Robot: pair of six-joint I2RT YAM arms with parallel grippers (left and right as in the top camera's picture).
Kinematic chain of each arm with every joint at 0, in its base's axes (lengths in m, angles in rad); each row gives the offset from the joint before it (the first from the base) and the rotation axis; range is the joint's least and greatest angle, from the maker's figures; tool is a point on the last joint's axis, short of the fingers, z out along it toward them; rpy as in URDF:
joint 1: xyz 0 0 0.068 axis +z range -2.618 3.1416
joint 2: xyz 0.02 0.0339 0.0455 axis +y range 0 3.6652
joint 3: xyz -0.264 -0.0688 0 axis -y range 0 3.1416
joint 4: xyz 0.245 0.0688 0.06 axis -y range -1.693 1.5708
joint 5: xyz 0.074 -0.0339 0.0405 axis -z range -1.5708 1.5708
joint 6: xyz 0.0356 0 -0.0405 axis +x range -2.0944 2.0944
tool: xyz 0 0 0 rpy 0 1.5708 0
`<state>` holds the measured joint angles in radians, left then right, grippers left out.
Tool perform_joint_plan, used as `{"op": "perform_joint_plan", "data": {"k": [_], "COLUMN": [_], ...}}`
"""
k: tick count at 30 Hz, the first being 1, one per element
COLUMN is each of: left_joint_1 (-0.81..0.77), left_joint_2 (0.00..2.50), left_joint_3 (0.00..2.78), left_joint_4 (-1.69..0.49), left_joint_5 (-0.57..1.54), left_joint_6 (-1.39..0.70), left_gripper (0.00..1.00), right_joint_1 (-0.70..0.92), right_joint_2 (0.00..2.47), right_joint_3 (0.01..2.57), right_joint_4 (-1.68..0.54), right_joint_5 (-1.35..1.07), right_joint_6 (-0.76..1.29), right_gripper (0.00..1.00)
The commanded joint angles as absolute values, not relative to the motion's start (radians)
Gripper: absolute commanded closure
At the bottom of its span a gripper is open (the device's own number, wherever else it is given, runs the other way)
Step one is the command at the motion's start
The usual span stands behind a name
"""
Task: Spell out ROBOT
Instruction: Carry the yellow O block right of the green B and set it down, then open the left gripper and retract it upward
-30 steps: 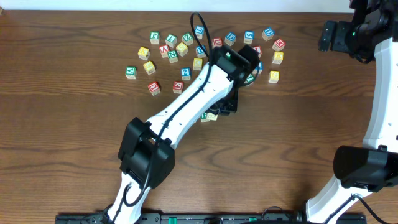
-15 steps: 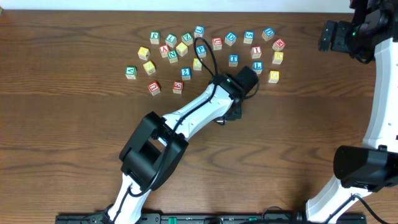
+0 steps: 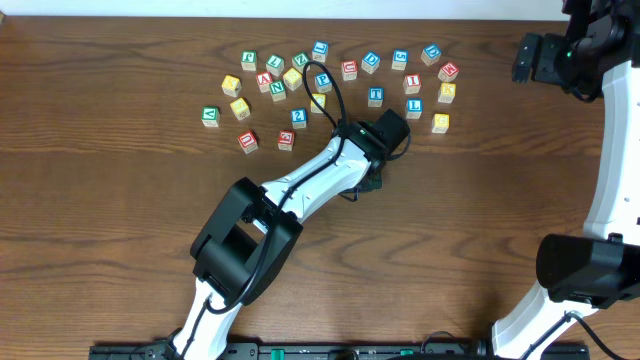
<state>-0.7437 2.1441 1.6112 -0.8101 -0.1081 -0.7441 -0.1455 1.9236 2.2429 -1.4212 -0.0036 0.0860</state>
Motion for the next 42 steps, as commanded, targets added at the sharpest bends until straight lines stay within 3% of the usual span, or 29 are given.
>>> {"op": "perform_joint_plan", "data": {"k": [1, 12, 42], "left_joint_1": [-0.738, -0.738, -0.636], "left_joint_2": [2.157, 2.157, 1.913], "left_joint_3": [1.604, 1.604, 1.631], "left_joint_4": [-0.813, -0.813, -0.833], "left_joint_5": [-0.128, -0.128, -0.081], "left_joint_6": [-0.761, -0.761, -0.514], "left_gripper": [0.74, 0.60, 0.60], "right_joint_1": [-0.149, -0.149, -0.149], "right_joint_2": [1.923, 1.923, 1.923], "right_joint_3": [2.242, 2.242, 2.242], "right_joint_4": [-1.423, -1.423, -1.423], "right_joint_5": [-0.003, -0.003, -0.003], "right_joint_6": [0.073, 0.073, 0.073], "right_gripper": [0.01, 0.01, 0.01]}}
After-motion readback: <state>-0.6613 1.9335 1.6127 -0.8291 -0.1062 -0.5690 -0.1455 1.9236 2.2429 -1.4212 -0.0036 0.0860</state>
